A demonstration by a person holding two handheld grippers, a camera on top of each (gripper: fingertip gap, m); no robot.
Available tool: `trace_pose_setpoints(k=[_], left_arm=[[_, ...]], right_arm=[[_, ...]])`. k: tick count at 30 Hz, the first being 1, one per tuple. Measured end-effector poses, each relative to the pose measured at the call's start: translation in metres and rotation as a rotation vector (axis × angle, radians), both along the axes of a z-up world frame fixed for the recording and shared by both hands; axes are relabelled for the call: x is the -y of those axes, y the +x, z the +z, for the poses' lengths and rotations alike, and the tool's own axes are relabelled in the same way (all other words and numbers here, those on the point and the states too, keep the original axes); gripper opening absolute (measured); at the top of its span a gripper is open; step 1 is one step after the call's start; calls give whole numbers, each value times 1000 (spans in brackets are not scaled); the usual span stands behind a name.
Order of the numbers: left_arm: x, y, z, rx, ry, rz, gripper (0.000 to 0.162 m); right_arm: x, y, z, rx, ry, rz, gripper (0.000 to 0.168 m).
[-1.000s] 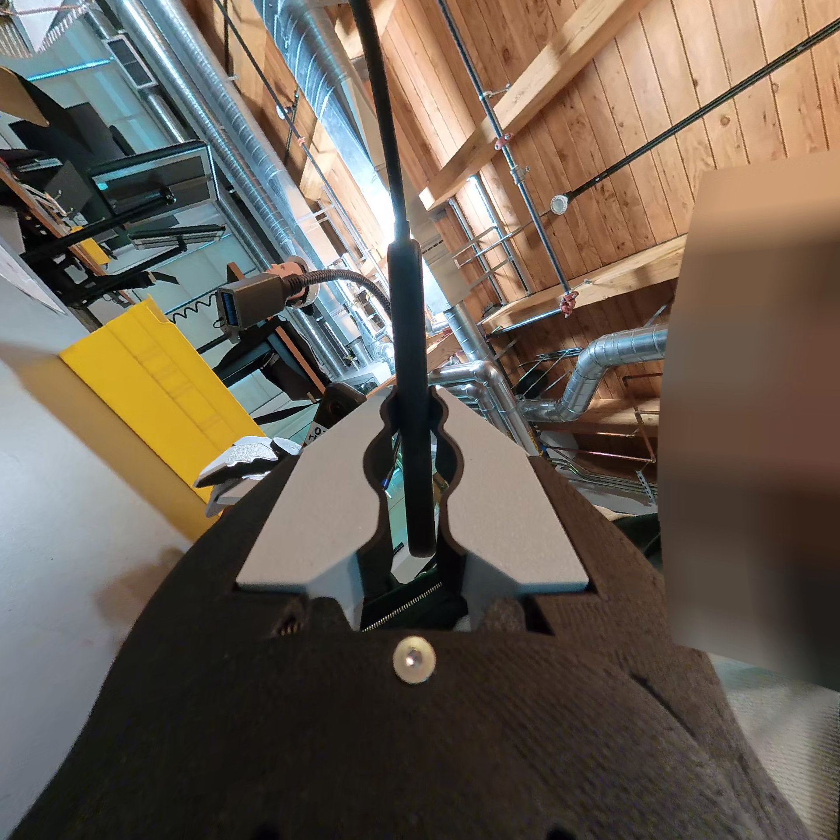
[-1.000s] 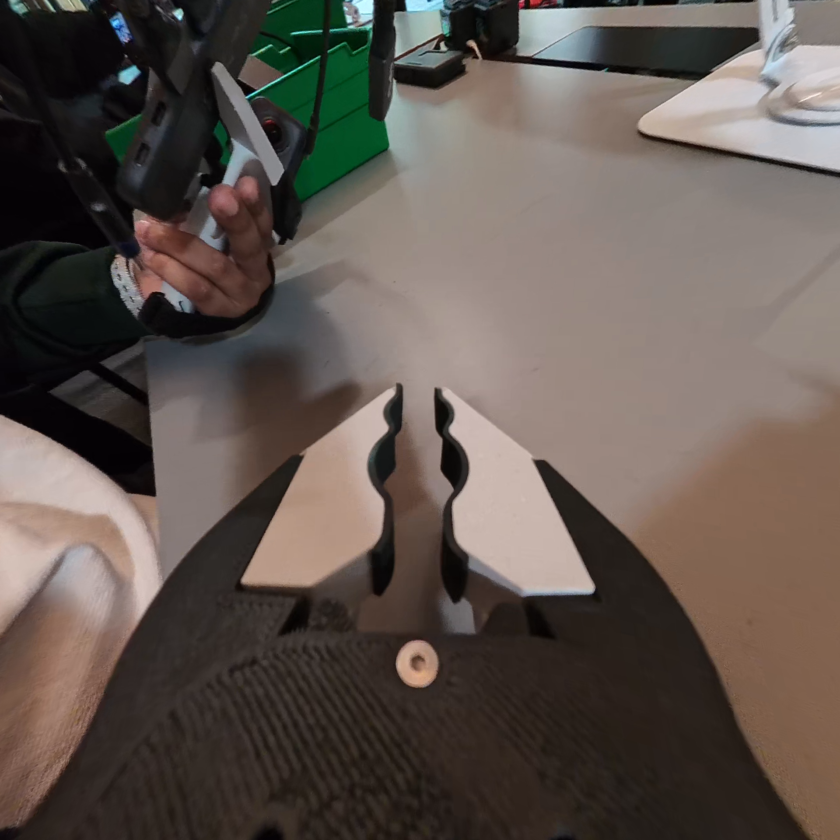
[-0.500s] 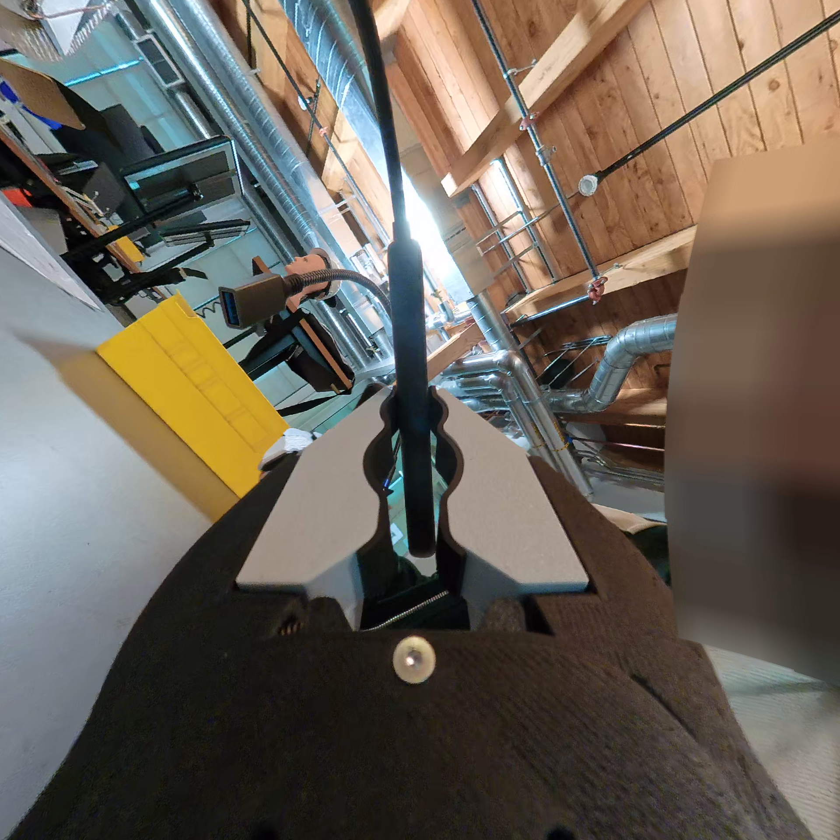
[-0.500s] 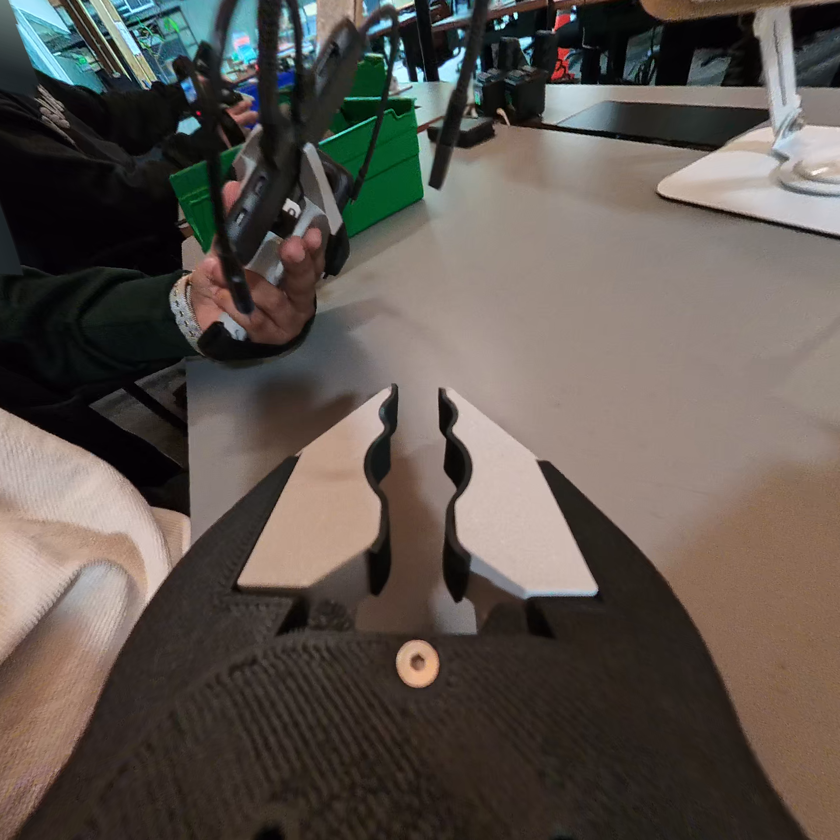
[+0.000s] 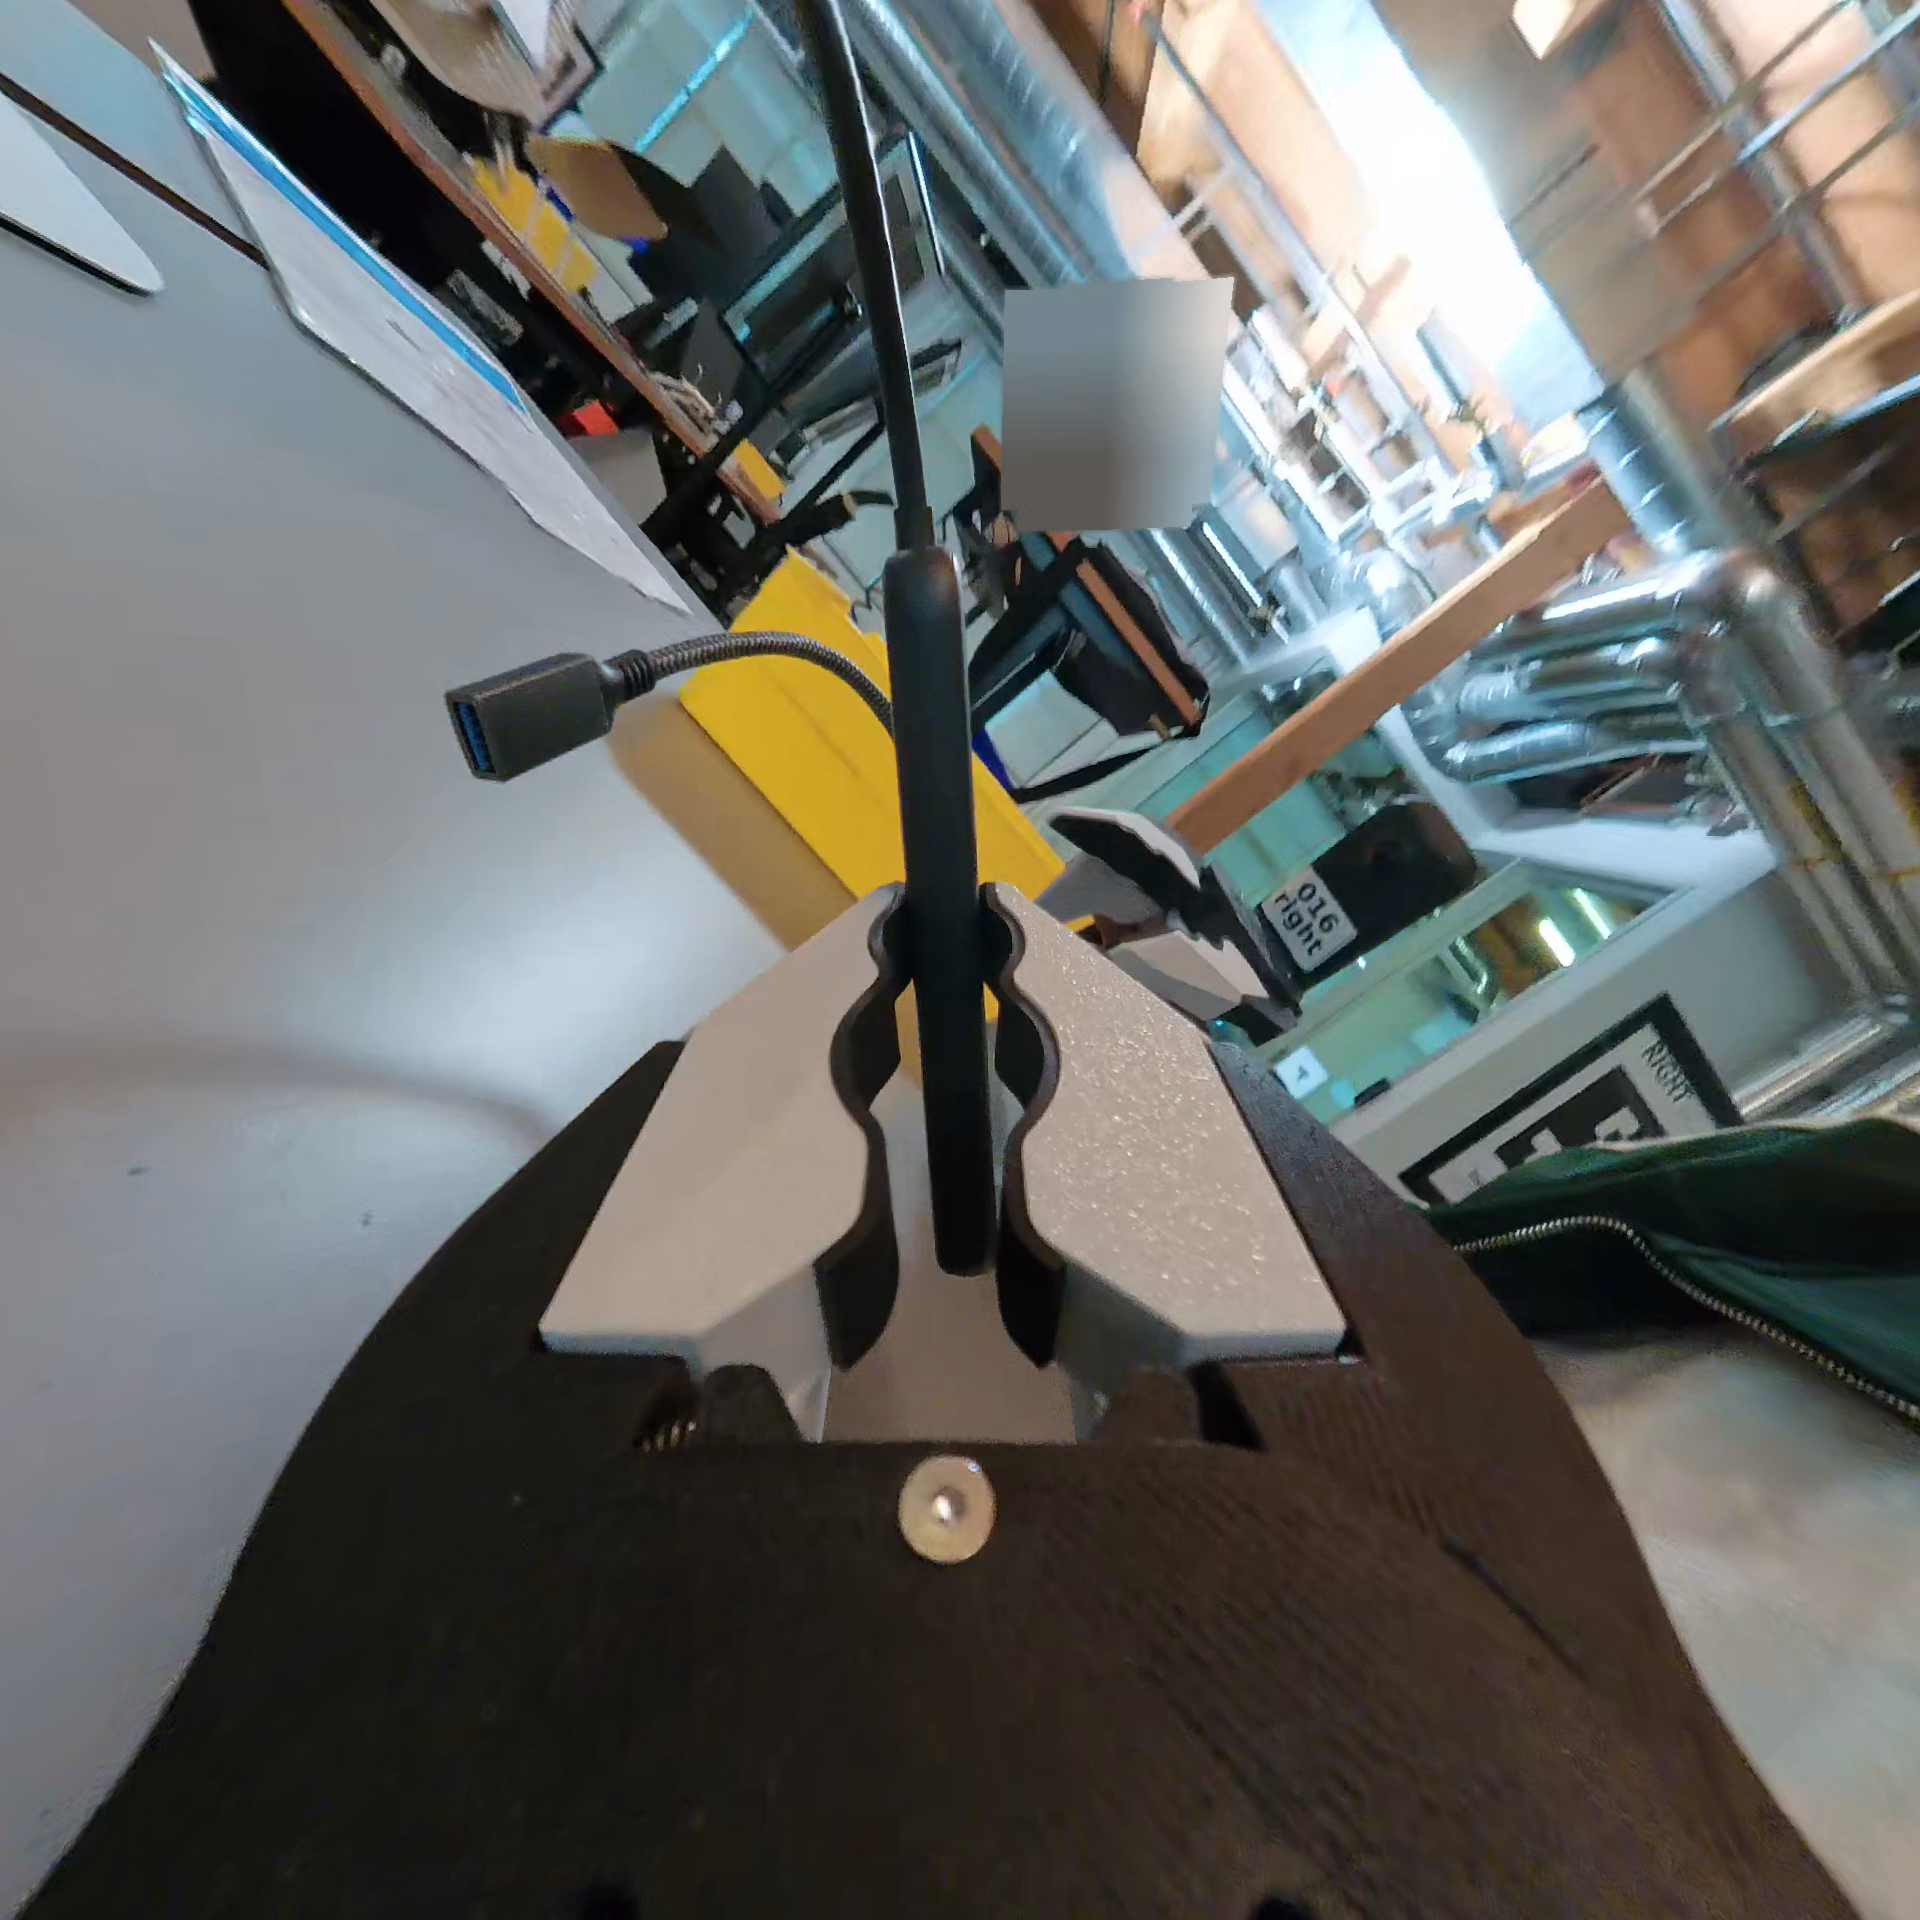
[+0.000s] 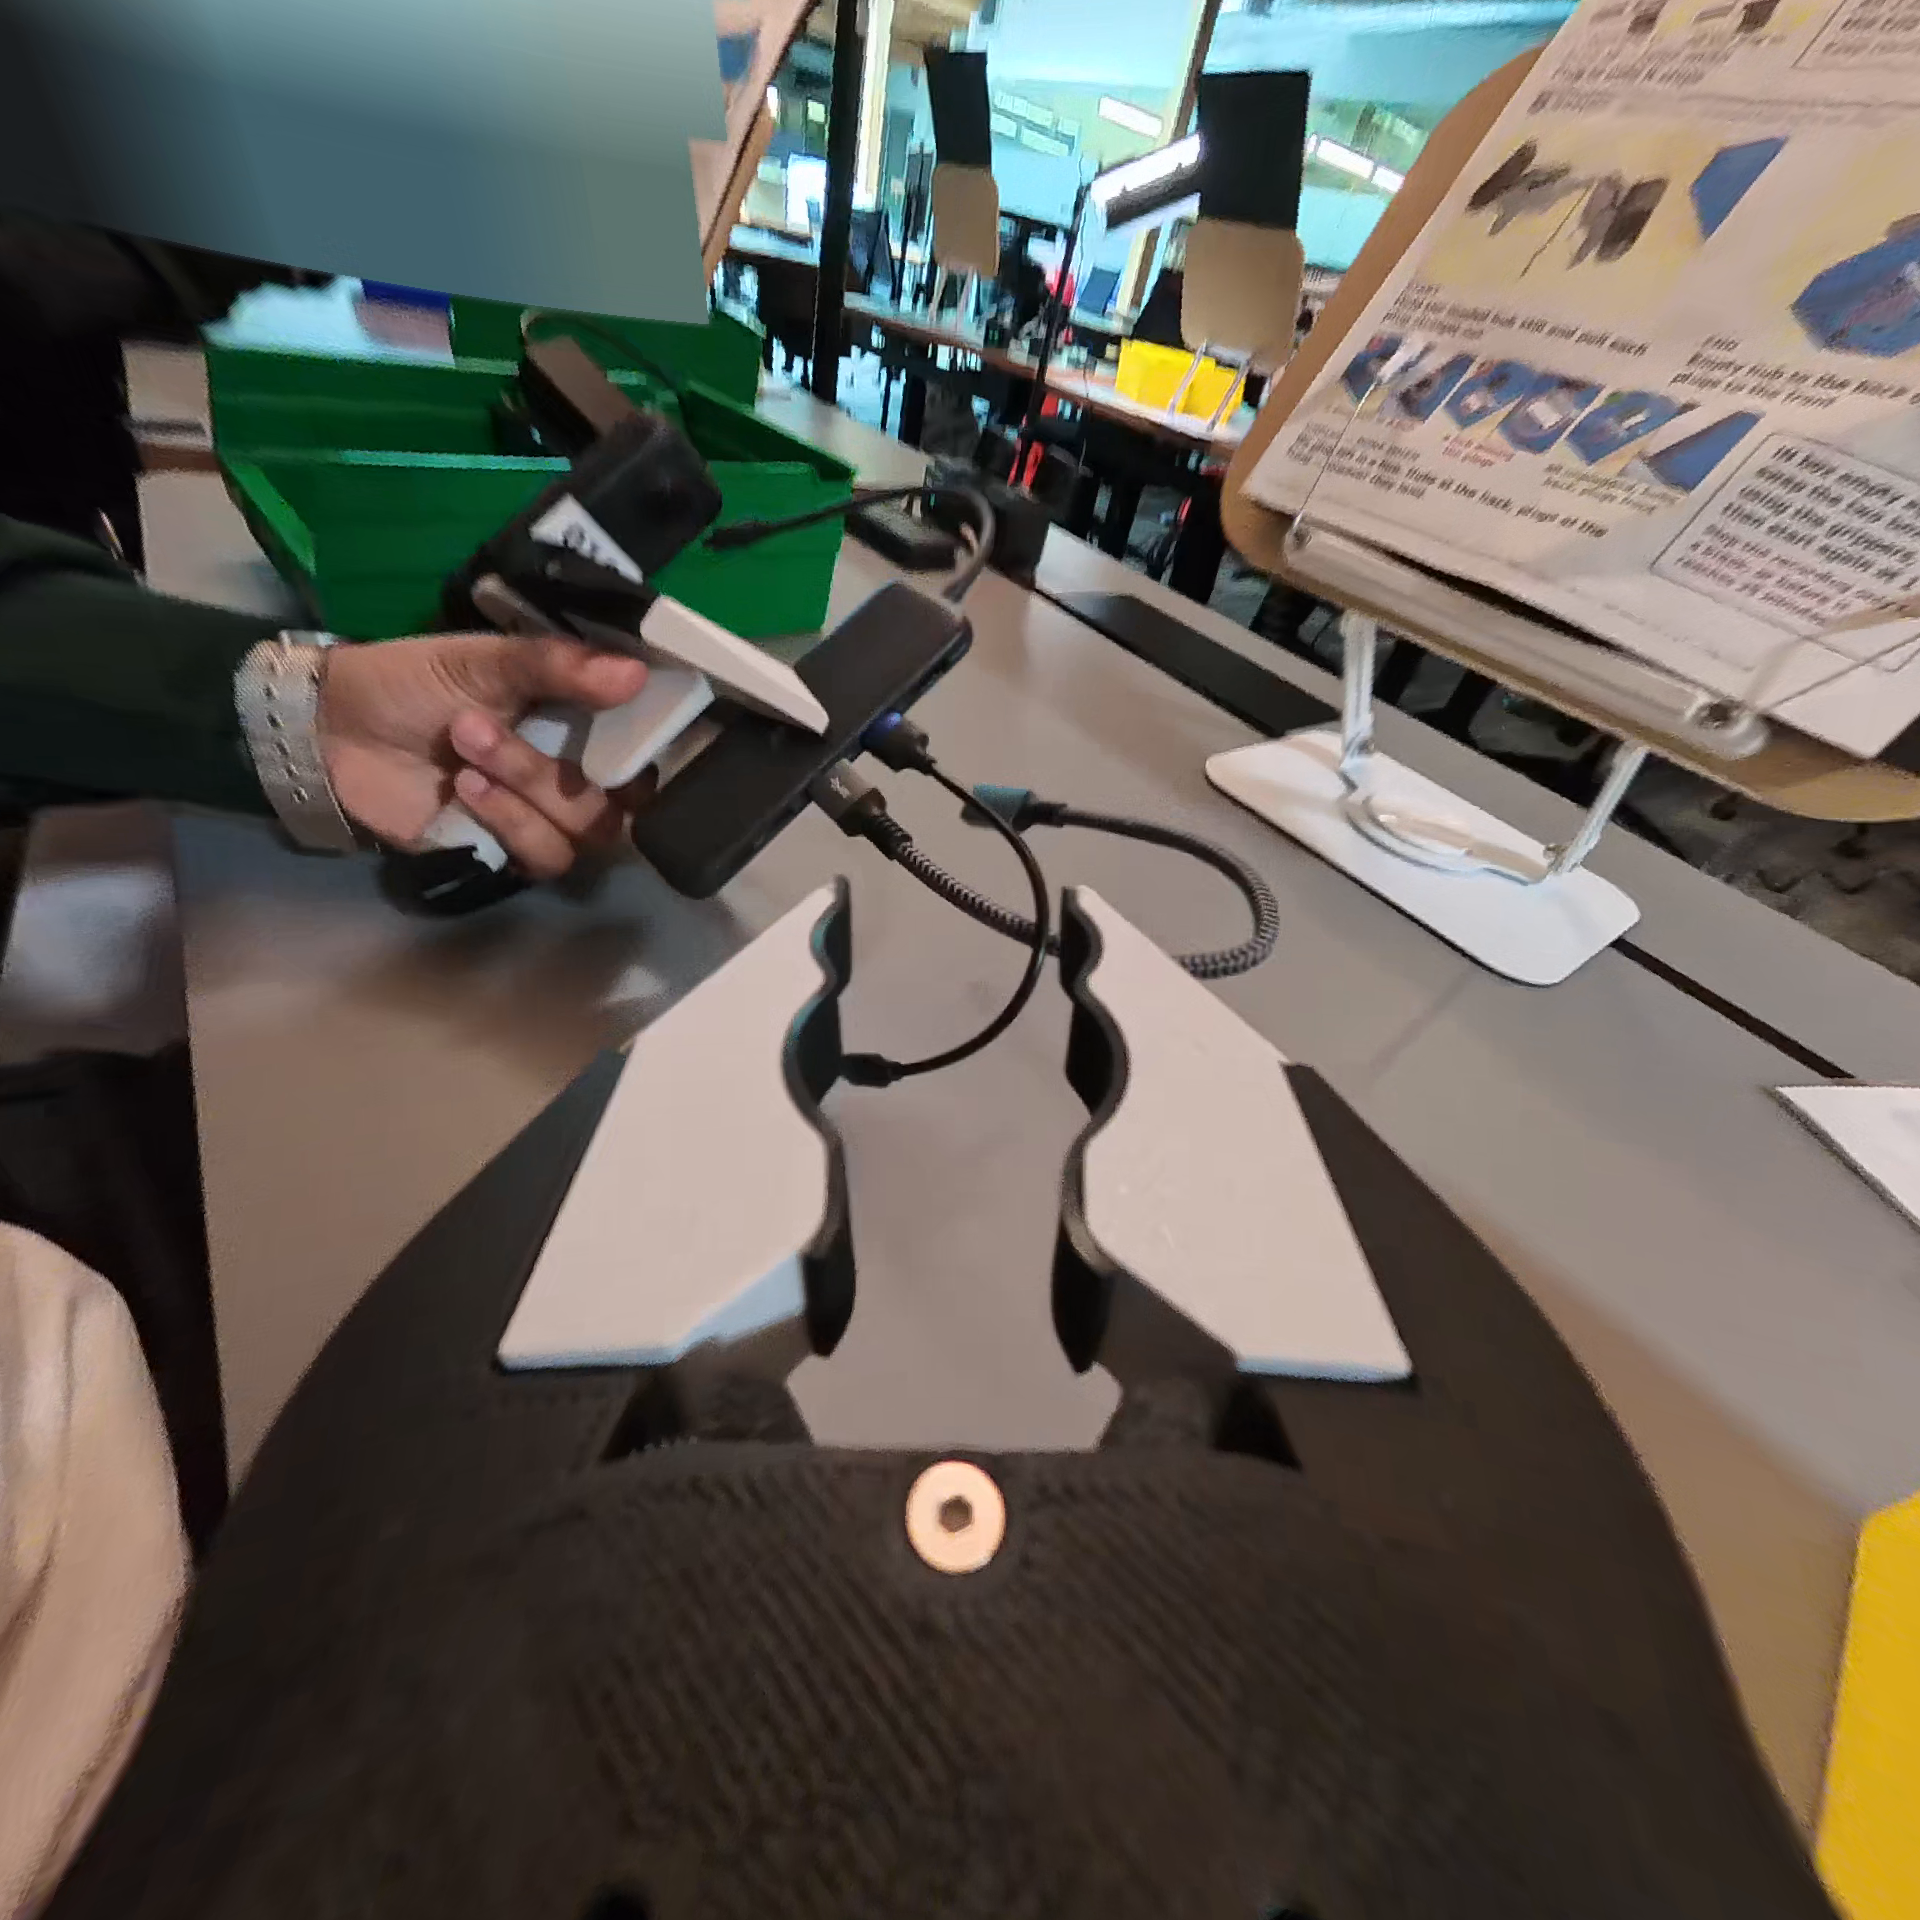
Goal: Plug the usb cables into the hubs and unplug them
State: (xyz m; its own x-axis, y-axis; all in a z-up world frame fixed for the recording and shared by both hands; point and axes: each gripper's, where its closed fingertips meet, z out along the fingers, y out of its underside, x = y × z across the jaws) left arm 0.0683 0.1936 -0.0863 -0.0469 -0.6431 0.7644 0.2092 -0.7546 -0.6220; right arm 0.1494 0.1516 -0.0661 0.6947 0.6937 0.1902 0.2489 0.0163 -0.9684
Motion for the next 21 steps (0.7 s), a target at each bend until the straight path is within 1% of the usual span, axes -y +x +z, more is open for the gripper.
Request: trace_pose_setpoints(k=[2,6,9,12,16,19,20,21], left_arm=[[9,6,-2,-33,33,-32,8],[26,17,-8,-122,142,-85,8],[40,25,-13,-205,260,-119,8],[55,30,-13,-236,362,-159,8],[78,37,-14,-259,470,-229,8],[93,40,-14,-265,537,-284,8],[95,41,-15,-271,548,-291,8],[95,40,-15,-274,550,-289,8]], right_arm=[[-1,-6,-10,54,-18,3,48],[5,-23,-15,89,-4,40,52],[12,-35,-13,48,-19,89,53],[12,-37,-11,5,-40,100,56],[16,-41,-6,-131,-128,160,56],[26,-54,-10,-220,-249,267,41],[29,-58,-12,-228,-282,299,31],[32,-61,-13,-237,-303,318,25]])
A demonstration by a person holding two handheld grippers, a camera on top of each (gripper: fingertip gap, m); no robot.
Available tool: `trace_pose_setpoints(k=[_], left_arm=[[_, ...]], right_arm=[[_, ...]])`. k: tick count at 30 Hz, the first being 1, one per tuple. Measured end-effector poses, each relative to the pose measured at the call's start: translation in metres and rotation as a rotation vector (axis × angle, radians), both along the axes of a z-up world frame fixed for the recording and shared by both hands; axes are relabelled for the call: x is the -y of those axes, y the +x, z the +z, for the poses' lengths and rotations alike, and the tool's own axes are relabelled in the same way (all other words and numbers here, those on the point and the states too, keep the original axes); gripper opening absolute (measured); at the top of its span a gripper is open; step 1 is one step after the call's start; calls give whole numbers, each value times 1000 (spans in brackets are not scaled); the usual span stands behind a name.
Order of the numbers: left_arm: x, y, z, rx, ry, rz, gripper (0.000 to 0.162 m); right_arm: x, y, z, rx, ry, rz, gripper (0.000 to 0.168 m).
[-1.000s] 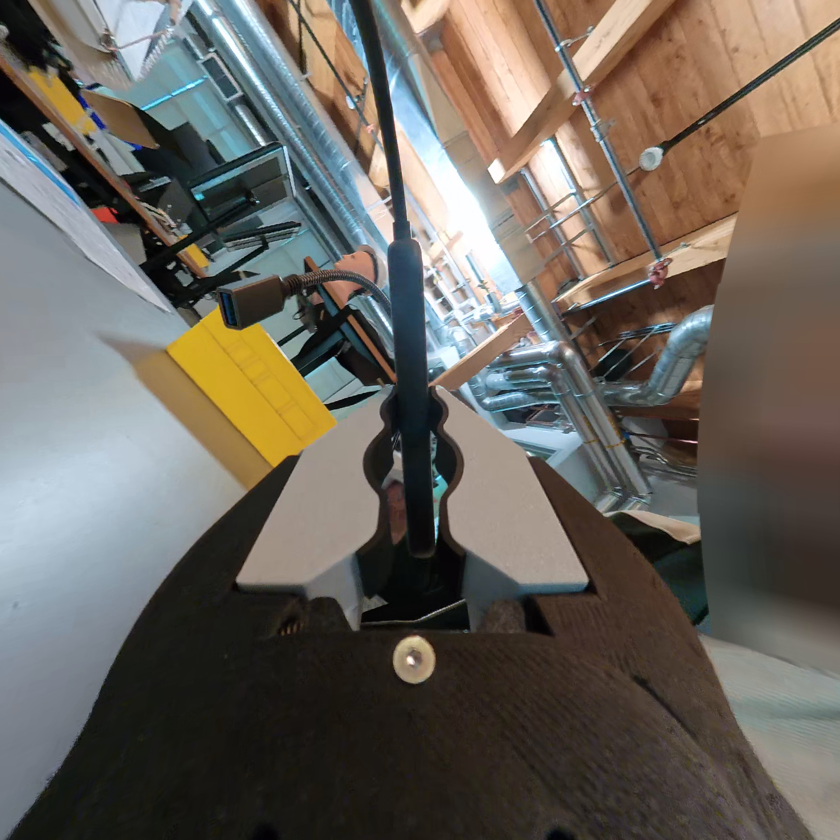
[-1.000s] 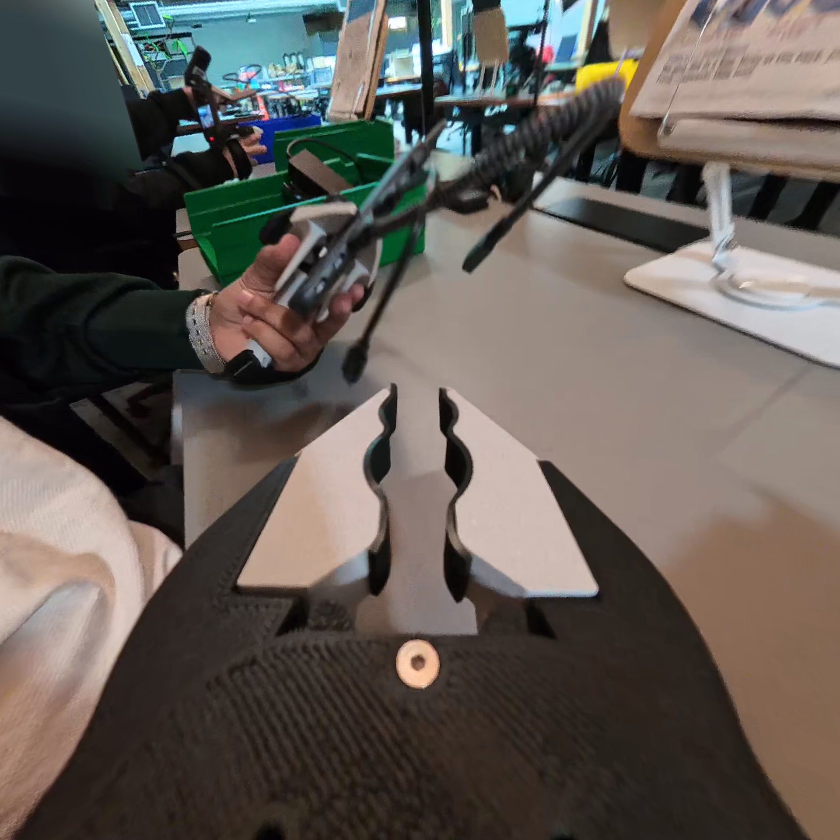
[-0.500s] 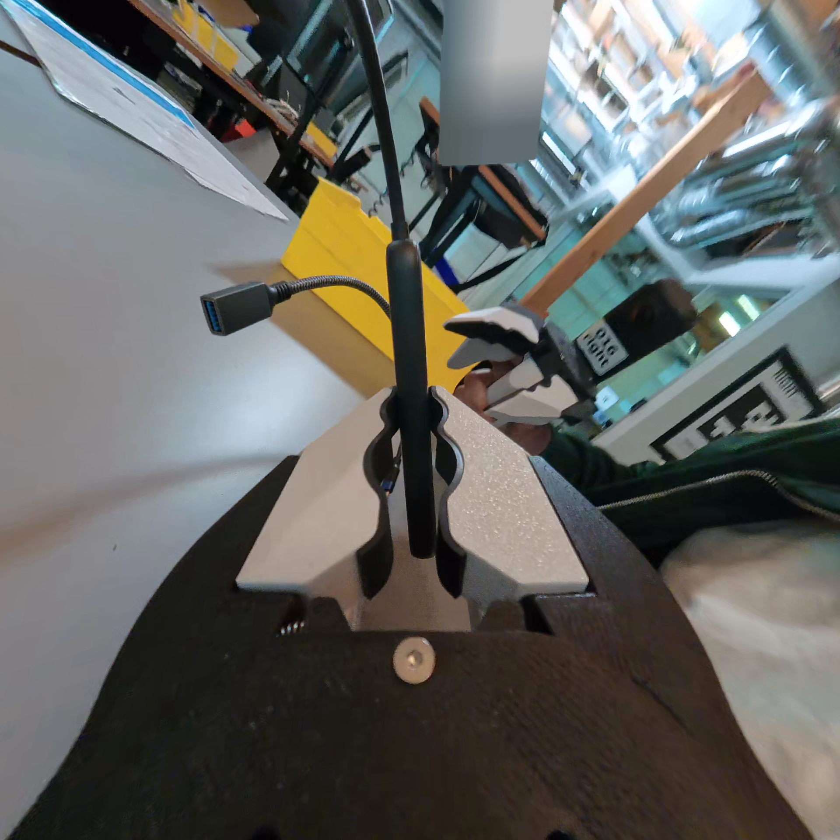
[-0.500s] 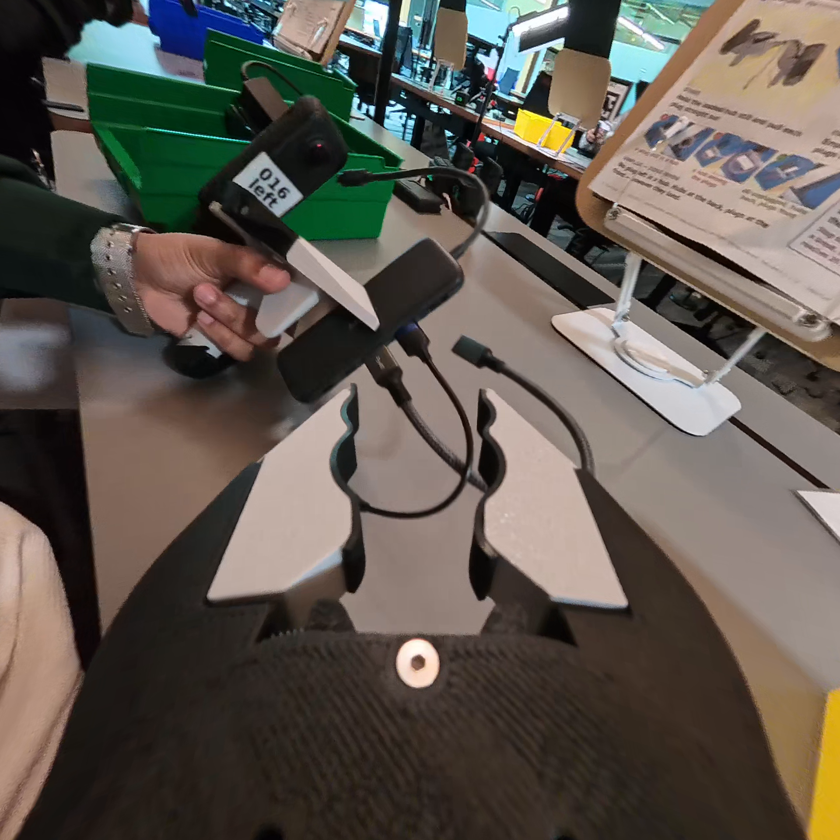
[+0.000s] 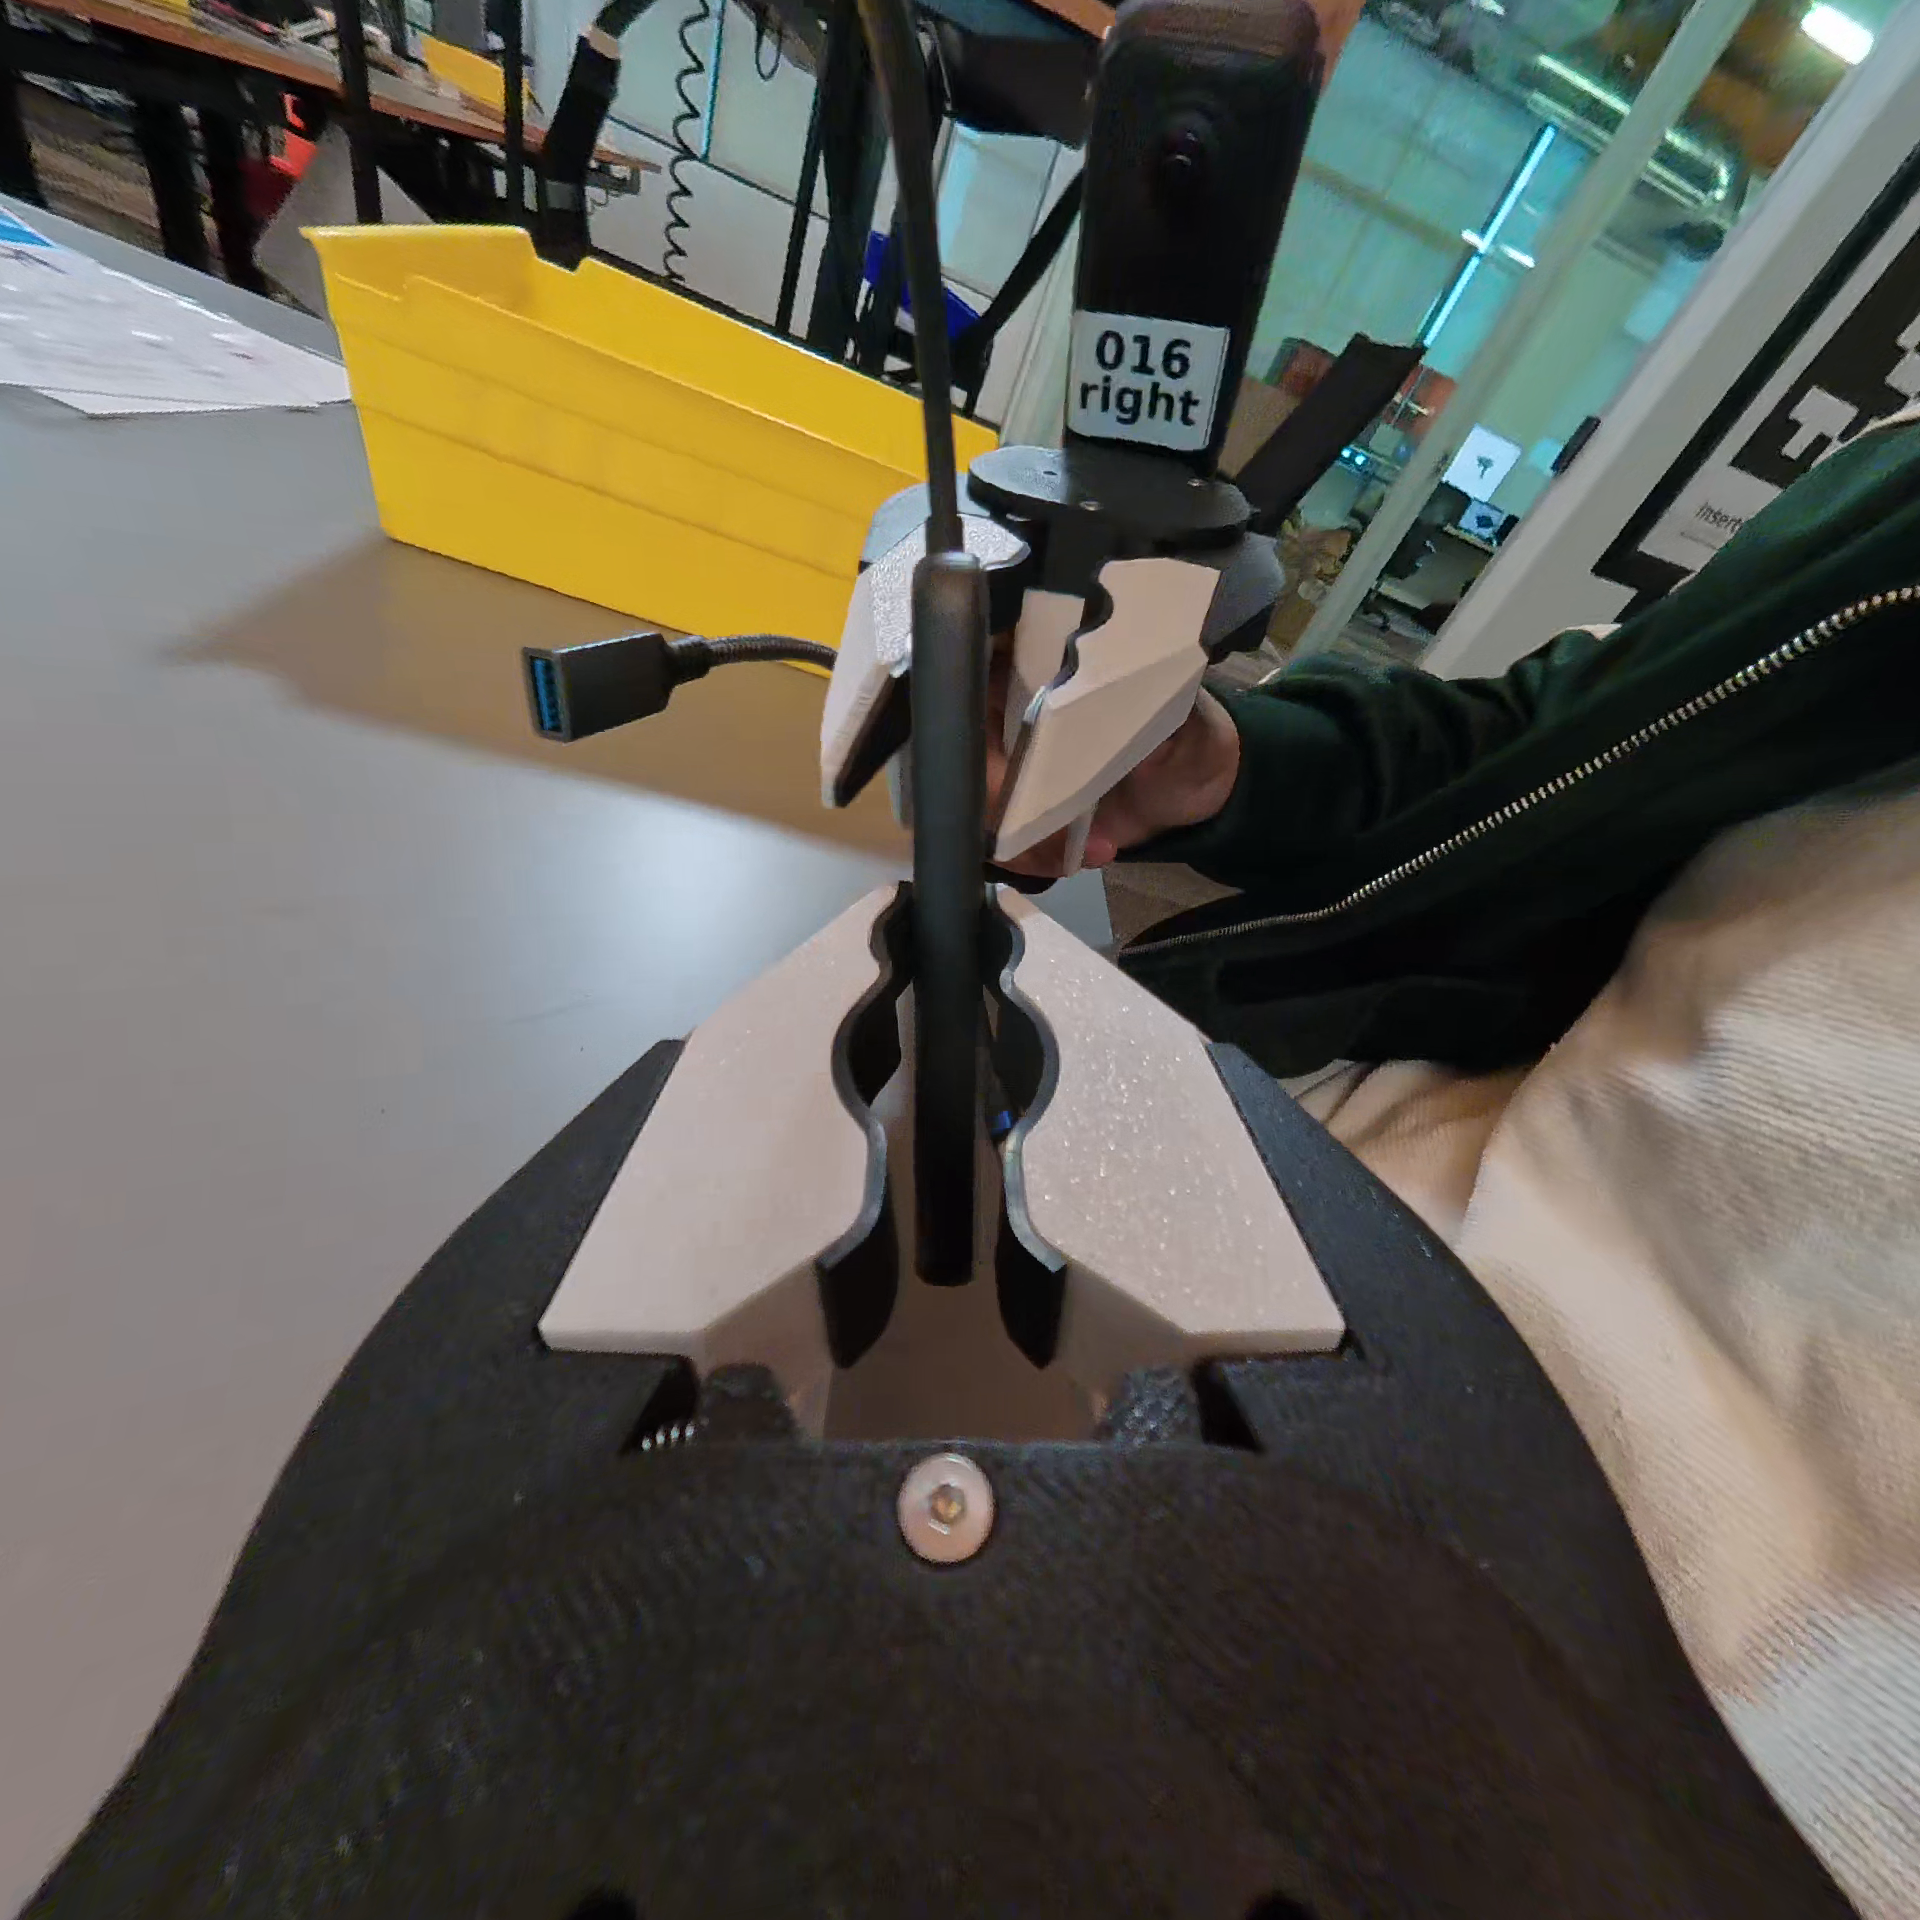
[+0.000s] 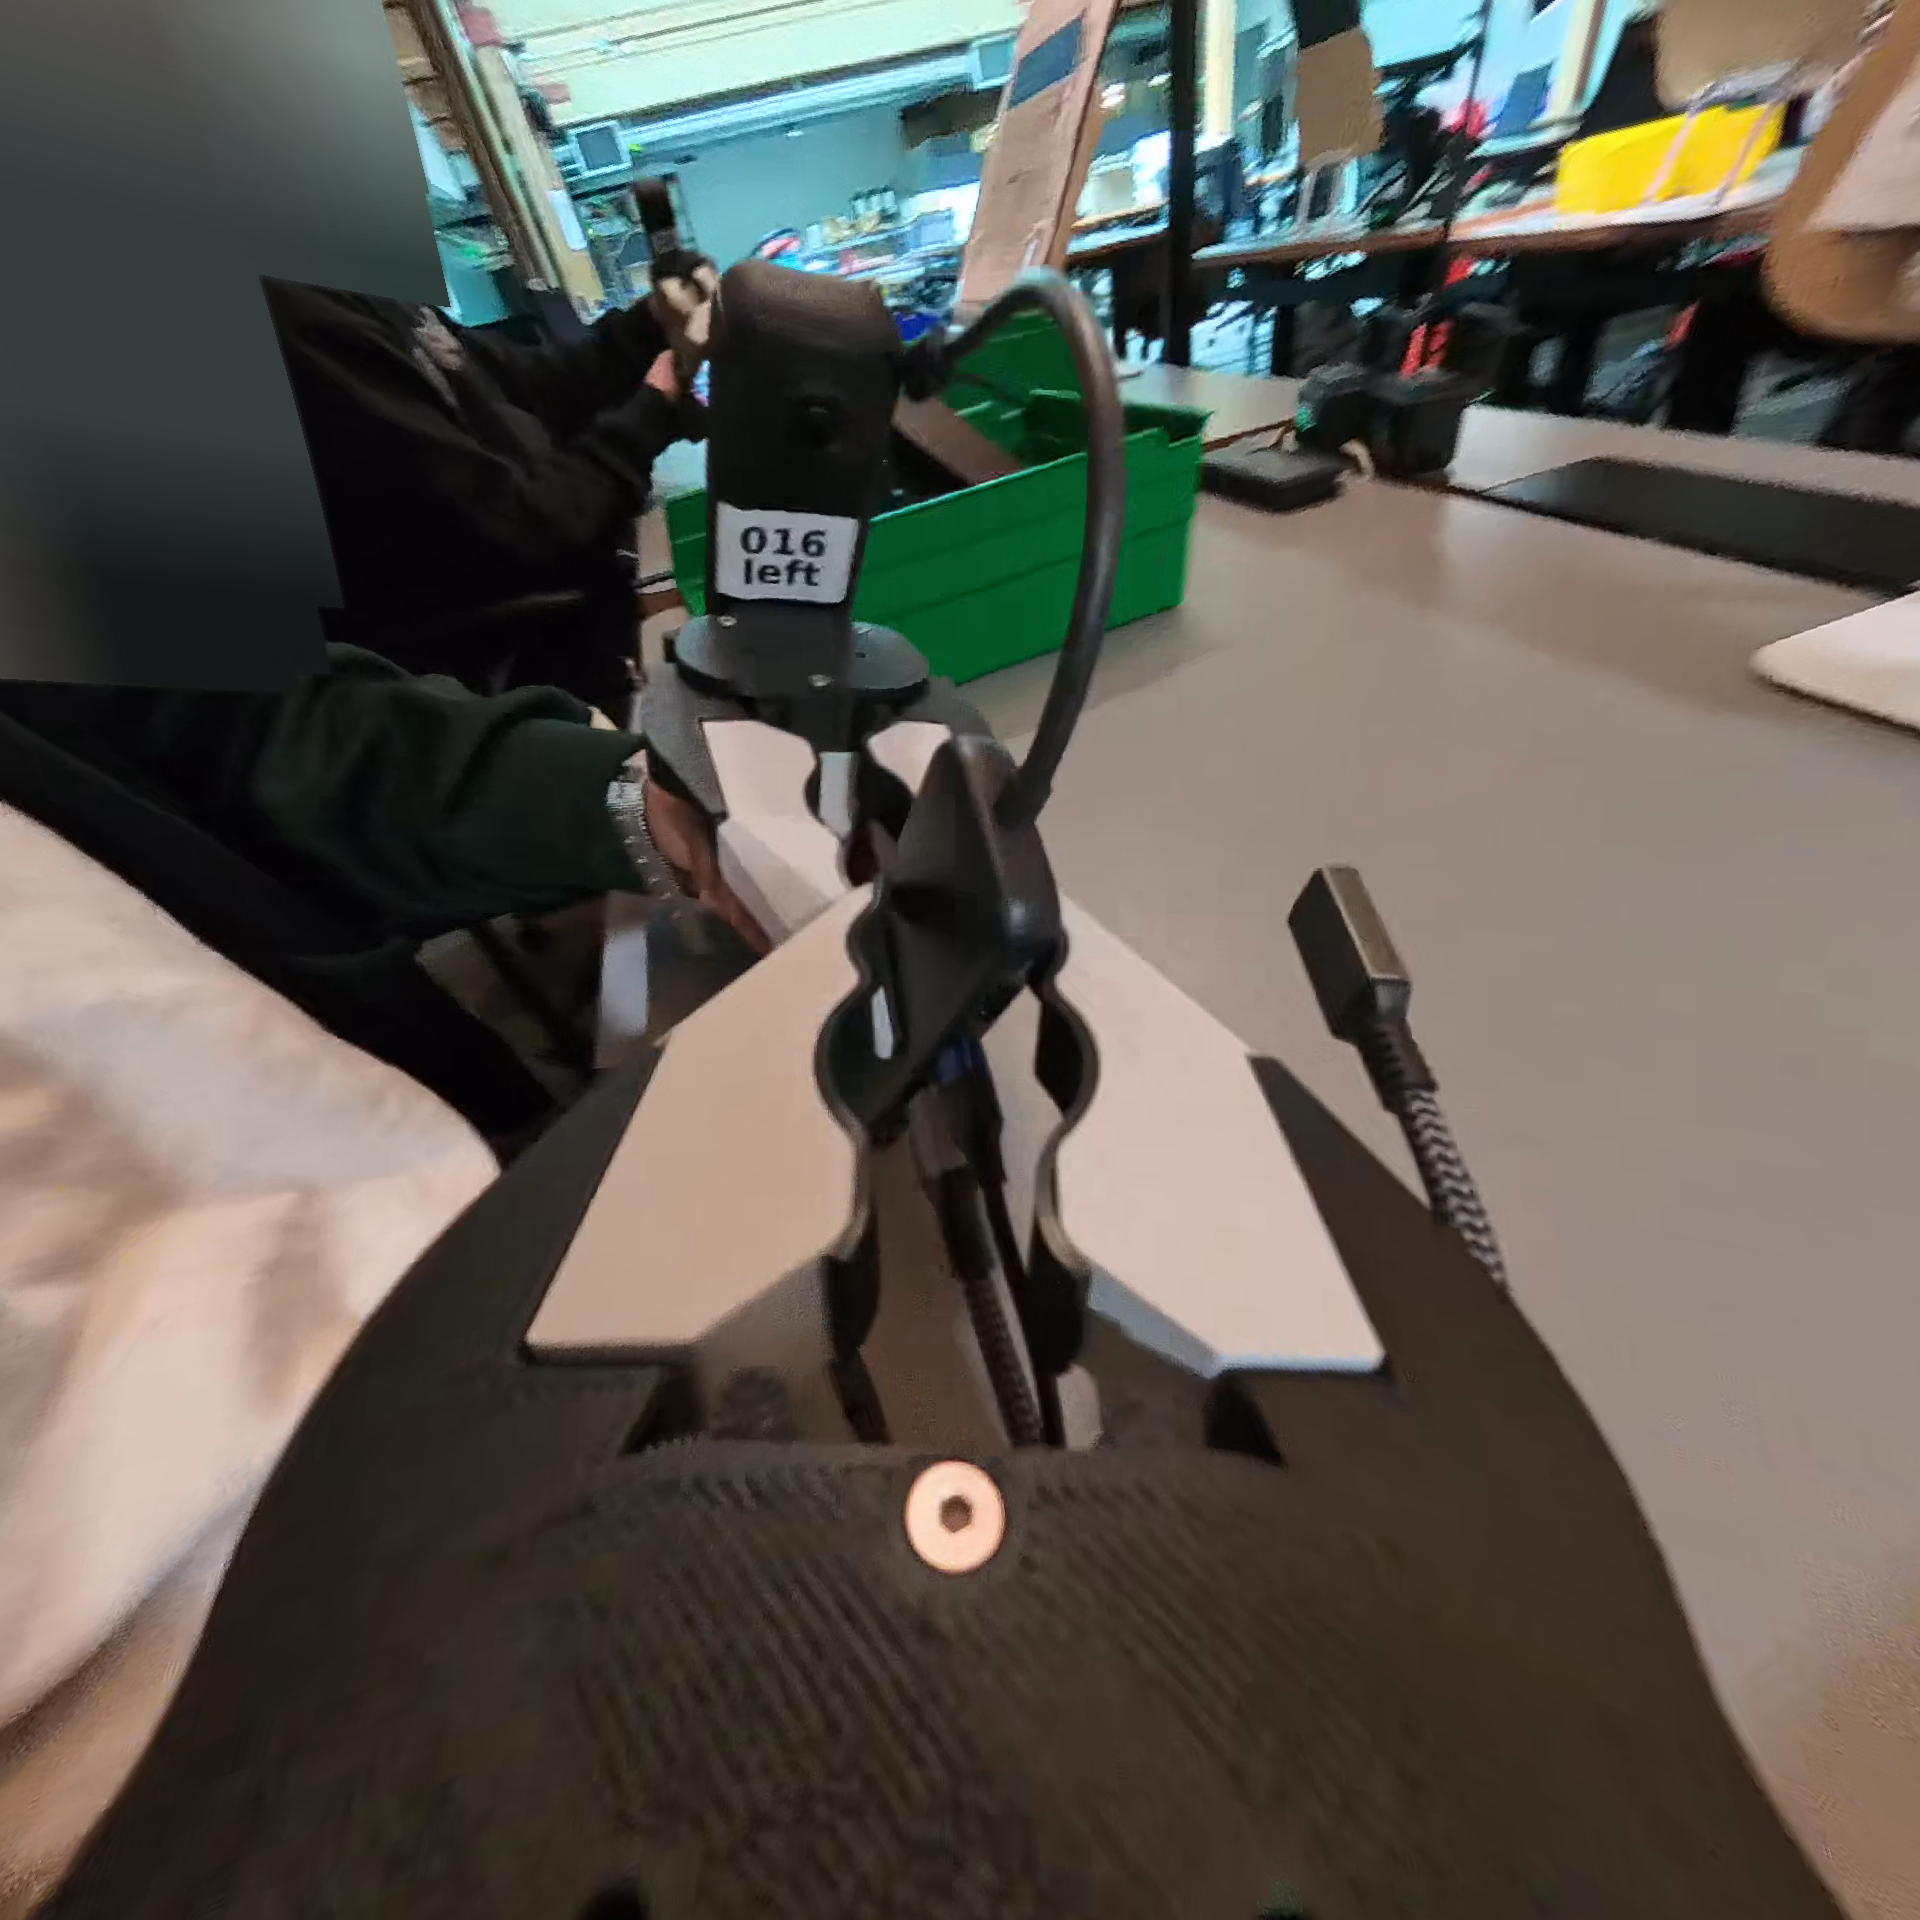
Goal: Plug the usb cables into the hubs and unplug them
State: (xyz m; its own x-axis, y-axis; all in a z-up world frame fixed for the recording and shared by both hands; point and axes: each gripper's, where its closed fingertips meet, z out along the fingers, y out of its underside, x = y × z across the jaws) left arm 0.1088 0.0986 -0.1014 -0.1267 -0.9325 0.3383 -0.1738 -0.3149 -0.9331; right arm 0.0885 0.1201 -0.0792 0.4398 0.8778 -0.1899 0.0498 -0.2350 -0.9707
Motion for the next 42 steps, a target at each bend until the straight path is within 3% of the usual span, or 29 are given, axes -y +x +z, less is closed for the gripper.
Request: trace_pose_setpoints(k=[3,5,7,9,12,16,18,20,23,27,36,42], left_arm=[[-5,-2,6,48,-36,11,14],[-16,-5,14,111,-48,67,26],[-30,-12,27,182,-58,144,39],[-46,-21,37,245,-57,238,42],[-61,-25,30,205,-4,340,44],[-42,-12,17,132,32,250,42],[-36,-9,16,117,52,225,41],[-35,-9,17,125,66,228,37],[-37,-10,17,128,36,227,34],[-39,-10,16,123,5,225,33],[-38,-10,14,117,-19,211,33],[-39,-10,14,118,-29,213,32]], right_arm=[[3,-1,5,-51,-48,32,16],[2,4,14,-97,-58,20,12],[0,14,32,-148,-25,-13,11],[-5,34,57,-177,34,-80,11],[-13,88,106,-162,175,-259,11],[-10,196,171,-151,391,-627,11],[-1,250,188,-155,497,-820,11],[2,296,179,-94,540,-992,11],[-8,337,134,-30,439,-1113,11],[-26,352,86,-96,266,-1122,11],[-52,365,35,-134,27,-1154,11],[-63,372,17,-175,-84,-1178,12]])
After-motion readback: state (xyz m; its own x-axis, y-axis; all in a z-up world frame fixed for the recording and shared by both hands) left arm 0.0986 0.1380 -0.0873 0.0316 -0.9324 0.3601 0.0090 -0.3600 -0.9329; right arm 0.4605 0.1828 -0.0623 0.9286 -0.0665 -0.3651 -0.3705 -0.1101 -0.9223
